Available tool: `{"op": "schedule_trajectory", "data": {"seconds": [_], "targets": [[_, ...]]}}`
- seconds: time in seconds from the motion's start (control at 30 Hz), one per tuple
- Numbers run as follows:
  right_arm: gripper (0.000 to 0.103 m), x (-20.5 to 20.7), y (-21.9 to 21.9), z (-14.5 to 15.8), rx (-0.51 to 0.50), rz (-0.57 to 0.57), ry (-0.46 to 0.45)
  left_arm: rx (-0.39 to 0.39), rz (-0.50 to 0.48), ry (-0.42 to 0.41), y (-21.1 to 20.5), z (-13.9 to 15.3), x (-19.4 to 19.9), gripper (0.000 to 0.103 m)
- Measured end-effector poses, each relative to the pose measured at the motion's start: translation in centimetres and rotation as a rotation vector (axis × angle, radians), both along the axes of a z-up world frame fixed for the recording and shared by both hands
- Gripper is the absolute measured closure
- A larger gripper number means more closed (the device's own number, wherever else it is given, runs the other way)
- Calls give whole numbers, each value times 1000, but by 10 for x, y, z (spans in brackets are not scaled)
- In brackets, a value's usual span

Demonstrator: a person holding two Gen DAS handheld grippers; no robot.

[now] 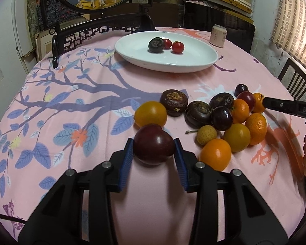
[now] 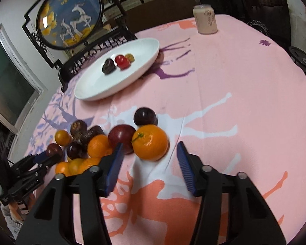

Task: Organize fruits
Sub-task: 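Grasp a red plum with the left tool while the right tool grasps an orange, then drop the red plum and orange onto the white plate with both tools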

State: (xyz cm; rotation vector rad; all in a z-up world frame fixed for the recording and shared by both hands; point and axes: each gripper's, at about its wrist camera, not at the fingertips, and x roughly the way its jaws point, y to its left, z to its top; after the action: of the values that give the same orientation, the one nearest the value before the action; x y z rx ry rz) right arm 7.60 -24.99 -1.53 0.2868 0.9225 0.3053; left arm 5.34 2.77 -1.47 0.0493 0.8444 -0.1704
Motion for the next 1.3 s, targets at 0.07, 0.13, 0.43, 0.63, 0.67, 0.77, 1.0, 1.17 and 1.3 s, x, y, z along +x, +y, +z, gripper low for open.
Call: {"op": "schedule_trajectory", "data": {"seconds": [0.07, 0.13, 0.43, 0.63, 0.67, 0.77, 1.0, 1.17, 1.3], "targets": [[55, 2, -1, -2, -2, -6, 4, 5, -5, 5, -2, -1, 1, 63], [56, 5, -3, -4, 8, -14, 2, 6, -5, 8, -2, -2, 1, 63], [62, 16, 9, -8, -8, 4, -10, 10, -7, 27, -3, -5, 5, 62], [63, 9, 14, -4, -65, 13, -46, -9, -6, 31, -1, -6, 5, 63], [63, 7, 15, -2, -77, 10, -58, -10, -5, 31, -1, -6, 5, 63], [63, 2, 11, 5, -101, -18, -99, -7, 1, 20, -1, -4, 4, 63], [63, -3, 5, 17, -98, -47, -156, -33, 4, -37, 0, 10, -1, 63], [63, 10, 6, 34, -36, -23, -162, -35, -4, -52, -7, 34, 23, 63], [63, 36, 20, 47, -51, 6, -154, -16, 5, -86, -17, 55, 56, 63]]}}
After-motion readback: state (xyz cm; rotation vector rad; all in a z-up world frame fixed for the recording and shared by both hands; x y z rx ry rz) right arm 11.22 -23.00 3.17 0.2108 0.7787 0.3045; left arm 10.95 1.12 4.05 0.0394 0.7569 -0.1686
